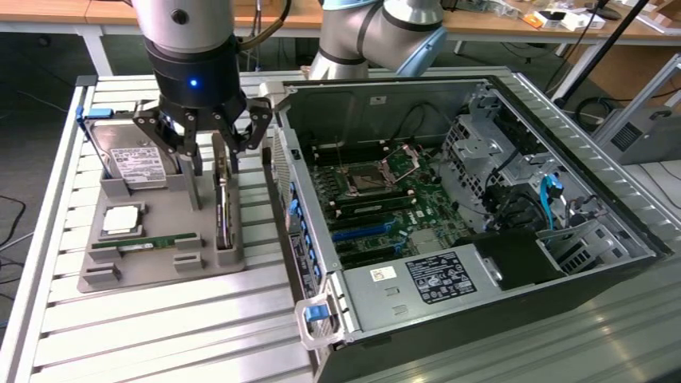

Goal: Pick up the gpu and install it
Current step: 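Pick up the gpu and move the gpu toward the slot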

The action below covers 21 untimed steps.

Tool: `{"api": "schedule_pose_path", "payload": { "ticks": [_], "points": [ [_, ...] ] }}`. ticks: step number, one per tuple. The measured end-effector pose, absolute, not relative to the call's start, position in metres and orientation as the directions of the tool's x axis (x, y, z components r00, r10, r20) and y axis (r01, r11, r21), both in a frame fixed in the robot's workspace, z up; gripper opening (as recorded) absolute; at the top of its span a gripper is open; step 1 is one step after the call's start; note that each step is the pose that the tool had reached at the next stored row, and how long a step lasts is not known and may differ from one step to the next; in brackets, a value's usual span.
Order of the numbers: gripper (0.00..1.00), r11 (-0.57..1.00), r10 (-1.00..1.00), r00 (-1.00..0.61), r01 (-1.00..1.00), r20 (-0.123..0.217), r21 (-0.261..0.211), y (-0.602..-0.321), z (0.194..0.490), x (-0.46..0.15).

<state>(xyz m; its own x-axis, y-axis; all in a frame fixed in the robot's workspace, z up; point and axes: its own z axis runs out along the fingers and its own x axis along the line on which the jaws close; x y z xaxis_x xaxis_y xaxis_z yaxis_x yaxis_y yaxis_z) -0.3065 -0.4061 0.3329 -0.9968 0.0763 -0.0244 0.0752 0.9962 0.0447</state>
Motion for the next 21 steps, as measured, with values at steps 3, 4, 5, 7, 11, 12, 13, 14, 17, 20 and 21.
{"api": "schedule_pose_path", "payload": {
  "ticks": [3, 4, 5, 7, 11, 12, 13, 14, 17, 20, 21],
  "points": [
    [0.48, 0.996, 0.076, -0.997, 0.075, -0.024, 0.045, -0.4062, 0.3323, -0.3064],
    [0.48, 0.996, 0.076, -0.997, 0.075, -0.024, 0.045, -0.4062, 0.3321, -0.3064],
    [0.48, 0.996, 0.076, -0.997, 0.075, -0.024, 0.045, -0.4062, 0.3319, -0.3065],
    [0.48, 0.996, 0.076, -0.997, 0.075, -0.024, 0.045, -0.4062, 0.3314, -0.3064],
    [0.48, 0.996, 0.076, -0.997, 0.075, -0.024, 0.045, -0.4062, 0.3305, -0.3064],
    [0.48, 0.996, 0.076, -0.997, 0.075, -0.024, 0.045, -0.4062, 0.3303, -0.3064],
    [0.48, 0.996, 0.076, -0.997, 0.075, -0.024, 0.045, -0.4063, 0.3301, -0.3064],
    [0.48, 0.996, 0.076, -0.997, 0.075, -0.024, 0.045, -0.4063, 0.3299, -0.3064],
    [0.48, 0.996, 0.076, -0.997, 0.075, -0.024, 0.045, -0.4063, 0.3292, -0.3064],
    [0.48, 0.996, 0.076, -0.997, 0.075, -0.024, 0.045, -0.4063, 0.3286, -0.3064],
    [0.48, 0.996, 0.076, -0.997, 0.075, -0.024, 0.045, -0.4063, 0.3285, -0.3065]
  ]
}}
